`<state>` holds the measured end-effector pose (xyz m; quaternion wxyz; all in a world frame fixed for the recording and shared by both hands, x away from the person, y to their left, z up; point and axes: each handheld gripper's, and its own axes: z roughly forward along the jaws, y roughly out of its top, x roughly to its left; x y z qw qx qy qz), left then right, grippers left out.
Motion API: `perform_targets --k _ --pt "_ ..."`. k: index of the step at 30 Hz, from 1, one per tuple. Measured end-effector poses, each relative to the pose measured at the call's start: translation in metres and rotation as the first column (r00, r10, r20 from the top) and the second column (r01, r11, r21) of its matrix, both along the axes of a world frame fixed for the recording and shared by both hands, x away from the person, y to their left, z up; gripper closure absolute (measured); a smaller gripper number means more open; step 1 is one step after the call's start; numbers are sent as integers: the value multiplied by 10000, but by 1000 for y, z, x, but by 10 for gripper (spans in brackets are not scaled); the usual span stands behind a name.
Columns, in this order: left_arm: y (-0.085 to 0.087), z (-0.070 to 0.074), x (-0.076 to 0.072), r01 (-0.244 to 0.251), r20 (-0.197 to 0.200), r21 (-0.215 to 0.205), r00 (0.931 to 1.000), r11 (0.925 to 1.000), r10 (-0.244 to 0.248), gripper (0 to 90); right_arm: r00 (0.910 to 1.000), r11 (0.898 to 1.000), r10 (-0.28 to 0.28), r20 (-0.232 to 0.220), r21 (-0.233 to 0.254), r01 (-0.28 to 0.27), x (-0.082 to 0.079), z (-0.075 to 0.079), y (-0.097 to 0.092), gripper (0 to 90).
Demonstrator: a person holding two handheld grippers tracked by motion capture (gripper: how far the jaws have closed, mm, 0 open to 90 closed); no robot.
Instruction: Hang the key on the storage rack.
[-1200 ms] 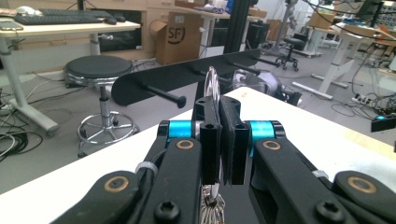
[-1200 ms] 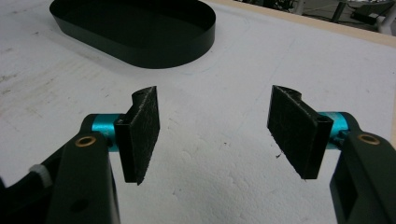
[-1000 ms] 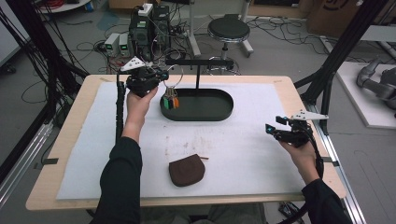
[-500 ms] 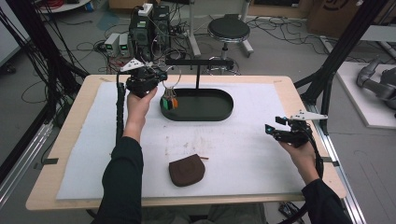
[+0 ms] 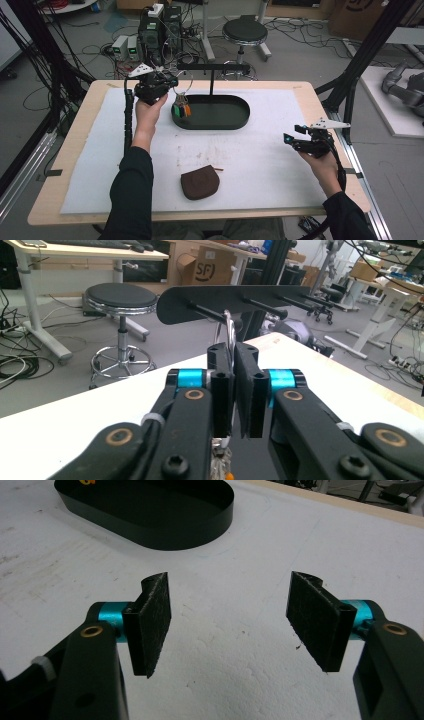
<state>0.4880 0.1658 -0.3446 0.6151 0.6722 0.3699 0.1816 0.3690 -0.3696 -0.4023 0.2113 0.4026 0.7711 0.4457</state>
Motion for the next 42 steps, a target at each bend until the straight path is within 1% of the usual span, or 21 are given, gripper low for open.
perform_targets --k 4,6,7,9,12,15,17,18,21,23,24,26,28,32,33,35,36,40,42 --pt "0 -2 0 -72 -48 89 10000 9999 72 841 10000 10000 18 4 -29 -18 0 0 0 349" --pt "0 -3 0 -127 -48 59 9999 9999 127 837 10000 10000 56 -15 -21 -56 0 0 1 350" --pt "1 -3 -1 -239 -8 67 9997 9997 239 832 10000 10000 48 -2 -40 -48 0 0 1 350" --pt "2 -2 -3 -485 49 124 9988 9987 485 772 10000 10000 50 28 -45 -50 0 0 0 349" --pt "4 1 -6 -752 159 497 9971 9959 745 712 10000 10000 16 -15 -39 -16 0 0 0 349" --pt "3 6 -12 -965 385 1113 9949 9891 928 636 10000 10000 30 9 -67 -30 0 0 1 349" --pt "2 10 -19 -1121 743 1422 9920 9835 1023 578 10000 10000 50 -17 -84 -50 0 0 2 349" --pt "1 11 -23 -1154 899 1507 9906 9818 1026 560 10000 9999 51 3 -99 -51 0 -1 2 349" --pt "2 14 -35 -1023 1068 1365 9904 9853 880 489 10000 9999 40 -6 -101 -40 -1 0 2 349" --pt "6 16 -46 -621 1223 1267 9914 9900 466 443 10000 10000 38 -2 -88 -38 -1 0 2 349" --pt "7 17 -52 -546 1319 1202 9905 9913 386 414 10000 10000 39 -19 -71 -39 -1 0 2 349" --pt "11 18 -64 -367 1521 1220 9882 9918 179 408 10000 10000 30 18 -55 -30 -1 0 2 349" --pt "16 20 -77 -254 1608 1342 9870 9906 35 370 10000 10000 66 17 -74 -65 -1 0 3 349" --pt "26 21 -102 -11 1908 1748 9811 9846 -328 354 9999 9999 90 71 -129 -89 -2 0 4 347" --pt "29 20 -108 77 1934 1742 9802 9847 -419 347 9999 9999 81 82 -105 -80 -2 0 4 346" --pt "35 18 -118 248 1895 1668 9802 9857 -567 335 9998 9999 111 143 -116 -110 -2 1 4 346" --pt "38 16 -123 295 1883 1699 9802 9850 -618 324 9998 9999 116 145 -118 -114 -3 1 5 346" --pt "46 6 -135 317 1754 2041 9821 9784 -684 310 9997 9997 147 186 -206 -143 -3 1 5 341" --pt "49 1 -139 274 1693 2055 9836 9783 -631 304 9997 9997 133 220 -204 -129 -3 1 6 341"
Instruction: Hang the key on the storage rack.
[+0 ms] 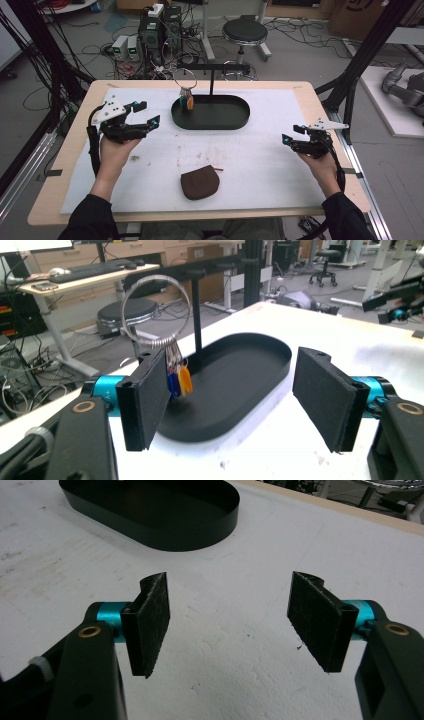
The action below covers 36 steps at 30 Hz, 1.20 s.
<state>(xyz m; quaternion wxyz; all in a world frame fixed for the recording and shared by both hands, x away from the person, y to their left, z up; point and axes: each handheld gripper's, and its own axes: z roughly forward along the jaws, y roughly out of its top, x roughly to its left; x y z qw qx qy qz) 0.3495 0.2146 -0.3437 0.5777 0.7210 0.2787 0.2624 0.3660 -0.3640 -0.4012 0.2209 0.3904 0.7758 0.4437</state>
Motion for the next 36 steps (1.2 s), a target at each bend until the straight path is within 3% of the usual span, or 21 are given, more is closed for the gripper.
perform_targets --k 9,16,20,25,30,36 --pt "9 -30 -12 -272 -345 445 9990 9986 287 293 10000 10000 -19 38 -25 19 0 0 0 335" --pt "17 -49 -13 -449 -467 418 9978 9981 468 290 9999 10000 -74 129 -4 74 1 0 2 334" --pt "21 -51 -12 -635 -641 289 9958 9976 653 280 9999 10000 -86 120 0 86 1 -1 3 332" --pt "22 -50 -16 -747 -485 326 9959 9967 762 278 9997 9998 -184 169 43 183 -1 0 3 329" --pt "22 -51 -13 -778 -562 352 9952 9963 797 278 9980 9995 -317 544 98 312 -3 2 1 330" --pt "22 -51 -13 -919 -538 389 9941 9950 940 279 9969 9988 -469 639 149 460 -6 1 -2 330"
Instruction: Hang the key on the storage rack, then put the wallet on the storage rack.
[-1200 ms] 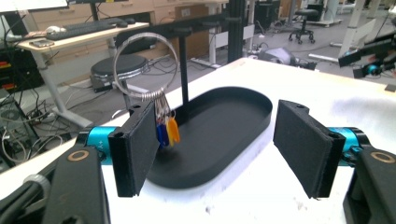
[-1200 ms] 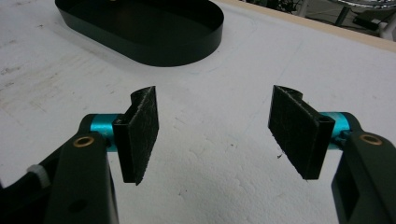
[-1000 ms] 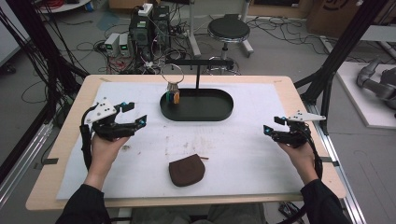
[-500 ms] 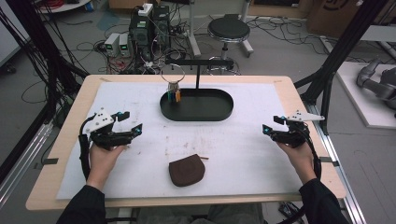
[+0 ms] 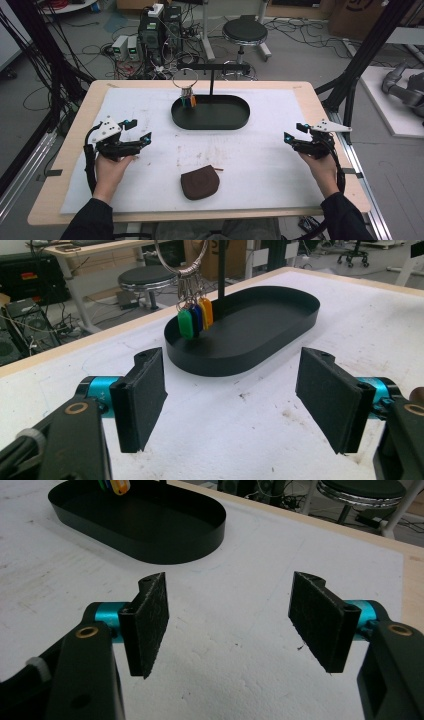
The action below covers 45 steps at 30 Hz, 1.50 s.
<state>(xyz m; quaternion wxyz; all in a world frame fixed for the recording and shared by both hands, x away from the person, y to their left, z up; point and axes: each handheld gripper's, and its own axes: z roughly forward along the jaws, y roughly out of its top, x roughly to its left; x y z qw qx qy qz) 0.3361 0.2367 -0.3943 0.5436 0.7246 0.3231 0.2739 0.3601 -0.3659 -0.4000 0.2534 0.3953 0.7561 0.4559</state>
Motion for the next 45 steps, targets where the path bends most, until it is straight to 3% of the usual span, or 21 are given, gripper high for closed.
perform_targets --k 13,23,30,40,45 --pt "4 -4 6 -46 -146 -347 9999 9994 41 279 9998 9998 -135 151 124 134 -3 1 0 332" --pt "2 -3 3 -46 -284 -125 9996 9999 43 279 9997 10000 85 228 36 -86 -4 1 6 335" --pt "2 -5 1 -125 -311 -45 9994 9999 124 279 9996 9995 192 214 266 -198 -4 0 11 335" --pt "3 -6 2 11 -393 -33 9992 10000 -12 279 9977 9967 680 70 444 -682 -2 -4 27 335" --pt "0 -7 2 43 -425 -16 9991 10000 -44 279 9939 9903 1093 -118 881 -1079 -2 -6 39 335"
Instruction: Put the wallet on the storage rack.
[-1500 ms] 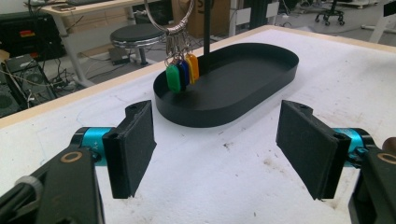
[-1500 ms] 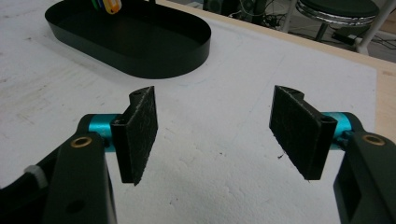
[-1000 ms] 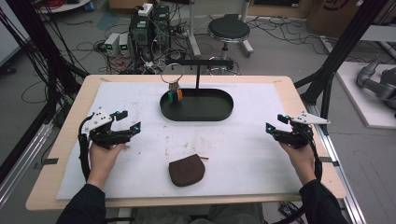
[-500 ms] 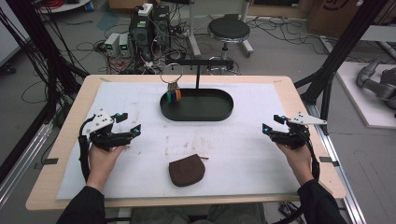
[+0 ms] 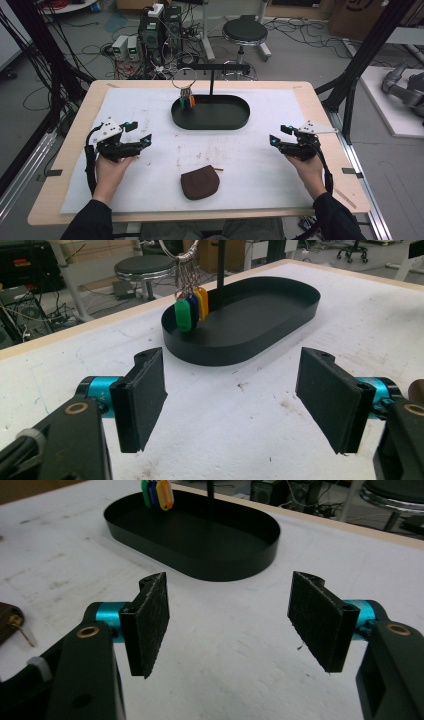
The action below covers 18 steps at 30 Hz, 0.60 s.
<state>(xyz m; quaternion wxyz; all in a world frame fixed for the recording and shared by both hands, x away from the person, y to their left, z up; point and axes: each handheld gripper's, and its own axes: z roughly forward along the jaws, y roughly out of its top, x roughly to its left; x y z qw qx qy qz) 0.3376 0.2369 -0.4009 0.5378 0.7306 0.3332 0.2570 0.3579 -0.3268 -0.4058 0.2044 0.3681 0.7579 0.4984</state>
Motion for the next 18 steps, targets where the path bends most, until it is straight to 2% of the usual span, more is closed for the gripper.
perform_targets --k 3,6,10,13,18 --pt "0 0 0 -5 -22 -13 10000 10000 5 279 9994 9994 332 -62 74 -331 0 -1 11 335" --pt "0 0 0 -5 -34 -7 10000 10000 5 278 9979 9980 633 -127 -79 -634 -1 -2 23 335" --pt "0 0 -1 18 -33 -12 10000 10000 -18 279 9931 9933 1150 -239 -114 -1153 -3 -4 43 336" --pt "0 0 -1 41 -51 -25 10000 10000 -41 280 9869 9877 1564 -386 11 -1565 -4 -6 57 338" --pt "-2 0 -1 99 -72 -54 9999 9999 -99 280 9738 9750 2171 -679 -329 -2197 -4 -12 84 338"
